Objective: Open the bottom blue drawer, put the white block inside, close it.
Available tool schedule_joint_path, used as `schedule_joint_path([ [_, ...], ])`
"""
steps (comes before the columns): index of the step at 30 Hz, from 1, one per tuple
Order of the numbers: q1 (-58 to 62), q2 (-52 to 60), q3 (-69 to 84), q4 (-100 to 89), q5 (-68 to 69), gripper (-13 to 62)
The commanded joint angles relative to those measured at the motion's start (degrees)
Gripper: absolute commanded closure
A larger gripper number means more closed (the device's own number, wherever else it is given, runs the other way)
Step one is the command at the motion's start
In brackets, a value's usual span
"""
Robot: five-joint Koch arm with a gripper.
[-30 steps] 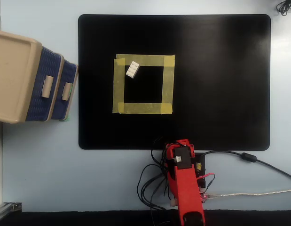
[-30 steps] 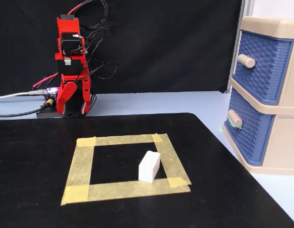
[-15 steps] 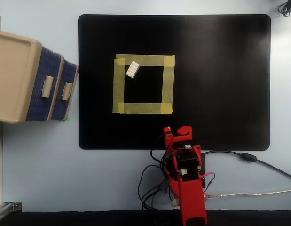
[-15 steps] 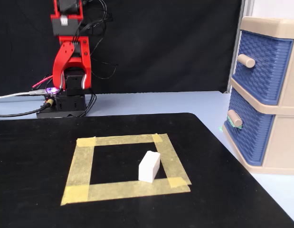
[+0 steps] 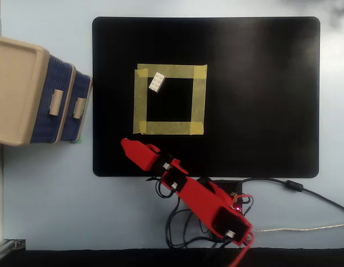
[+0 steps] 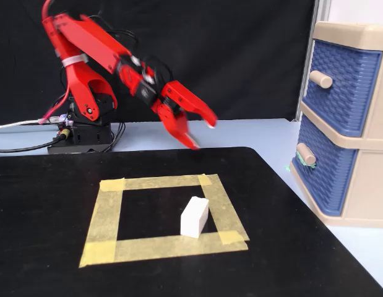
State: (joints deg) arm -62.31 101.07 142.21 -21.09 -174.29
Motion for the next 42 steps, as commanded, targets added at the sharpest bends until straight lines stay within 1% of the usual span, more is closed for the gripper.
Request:
schedule_joint_path([
  [1, -0.3, -9.1, -3.2, -27.2, -0.3, 15.5],
  [2, -0.3, -15.6, -6.3, -34.8, -0.2, 15.5],
  [4, -0.1, -23.6, -12.4, -41.9, -0.3, 15.5],
  [6, 0.8, -30.2, -20.5, -42.5, -0.2, 15.5],
  [9, 1.8, -37.3, -31.0, -41.6, -0.2, 15.5],
  [18, 3.7, -47.5, -47.4, -33.3, 0.4, 15.5],
  [24, 4.0, -55.5, -56.4, -32.8, 2.9, 15.6],
  [31, 2.9, -57.4, -58.6, -31.9, 8.2, 16.6],
  [34, 2.2, -57.3, -58.7, -27.6, 9.7, 21.4],
  [35, 2.2, -57.2, -58.7, -25.8, 9.8, 24.7],
  [36, 2.1, -57.2, -58.7, -24.3, 9.8, 28.7],
  [38, 2.2, -56.9, -58.6, -21.1, 9.8, 39.5],
  [40, 2.3, -56.5, -57.7, -19.6, 9.8, 54.3],
  [41, 2.4, -56.3, -56.8, -19.4, 9.7, 57.8],
  [42, 2.6, -56.0, -55.4, -19.4, 9.5, 57.4],
])
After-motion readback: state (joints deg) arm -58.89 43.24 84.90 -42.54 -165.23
